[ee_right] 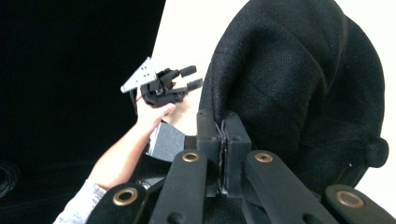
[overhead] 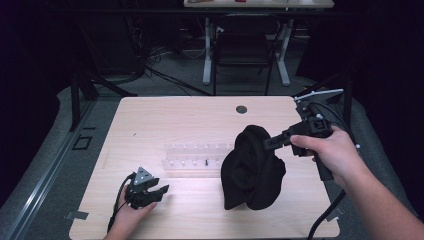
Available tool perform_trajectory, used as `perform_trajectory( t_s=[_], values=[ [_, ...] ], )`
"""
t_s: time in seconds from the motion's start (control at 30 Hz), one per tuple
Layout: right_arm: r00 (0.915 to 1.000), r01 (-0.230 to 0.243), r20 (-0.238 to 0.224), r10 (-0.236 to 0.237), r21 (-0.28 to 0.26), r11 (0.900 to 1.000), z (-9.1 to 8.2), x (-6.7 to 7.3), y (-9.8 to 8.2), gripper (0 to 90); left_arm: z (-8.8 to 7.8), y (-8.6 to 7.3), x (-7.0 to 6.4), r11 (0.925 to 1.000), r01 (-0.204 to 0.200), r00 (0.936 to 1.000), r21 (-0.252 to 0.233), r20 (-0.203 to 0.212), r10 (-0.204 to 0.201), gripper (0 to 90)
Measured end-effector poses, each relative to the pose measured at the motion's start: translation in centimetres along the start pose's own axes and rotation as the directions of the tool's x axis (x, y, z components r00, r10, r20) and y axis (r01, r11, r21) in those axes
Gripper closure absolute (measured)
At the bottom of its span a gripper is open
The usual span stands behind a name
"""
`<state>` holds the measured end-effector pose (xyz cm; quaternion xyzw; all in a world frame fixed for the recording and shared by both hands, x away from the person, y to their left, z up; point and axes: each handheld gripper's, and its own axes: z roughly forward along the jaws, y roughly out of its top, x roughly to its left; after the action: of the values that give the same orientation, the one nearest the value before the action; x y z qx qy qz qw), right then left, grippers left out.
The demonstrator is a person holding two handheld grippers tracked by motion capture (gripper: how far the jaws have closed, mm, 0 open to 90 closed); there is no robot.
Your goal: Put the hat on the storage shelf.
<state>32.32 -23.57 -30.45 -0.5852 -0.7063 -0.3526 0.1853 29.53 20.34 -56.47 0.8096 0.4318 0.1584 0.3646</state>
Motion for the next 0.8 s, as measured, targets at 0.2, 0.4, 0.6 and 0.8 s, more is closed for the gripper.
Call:
perform_trajectory(
  t_s=[0.2,0.4,0.6,0.8],
  values=[
    [0.9999,0.008,-0.011,-0.009,-0.047,0.999,-1.1,0.4,0.7,88.5,0.0,0.0,0.0,1.0,0.0,1.0,0.0,0.001,0.0,51.2],
    [0.9998,0.011,-0.018,-0.013,-0.08,0.997,-1.7,0.5,1.5,88.5,0.0,0.0,0.0,1.0,-0.001,1.0,0.001,0.002,0.001,51.2],
    [0.9996,0.01,-0.023,-0.013,-0.107,0.994,-2.1,0.6,2.2,88.5,0.0,0.0,0.0,1.0,0.001,1.0,0.001,0.004,-0.001,51.0],
    [0.9997,0.004,-0.023,-0.007,-0.135,0.991,-2.2,0.9,3.2,88.5,0.1,0.0,-0.1,1.0,-0.002,1.0,-0.006,0.001,0.002,50.6]
  ],
)
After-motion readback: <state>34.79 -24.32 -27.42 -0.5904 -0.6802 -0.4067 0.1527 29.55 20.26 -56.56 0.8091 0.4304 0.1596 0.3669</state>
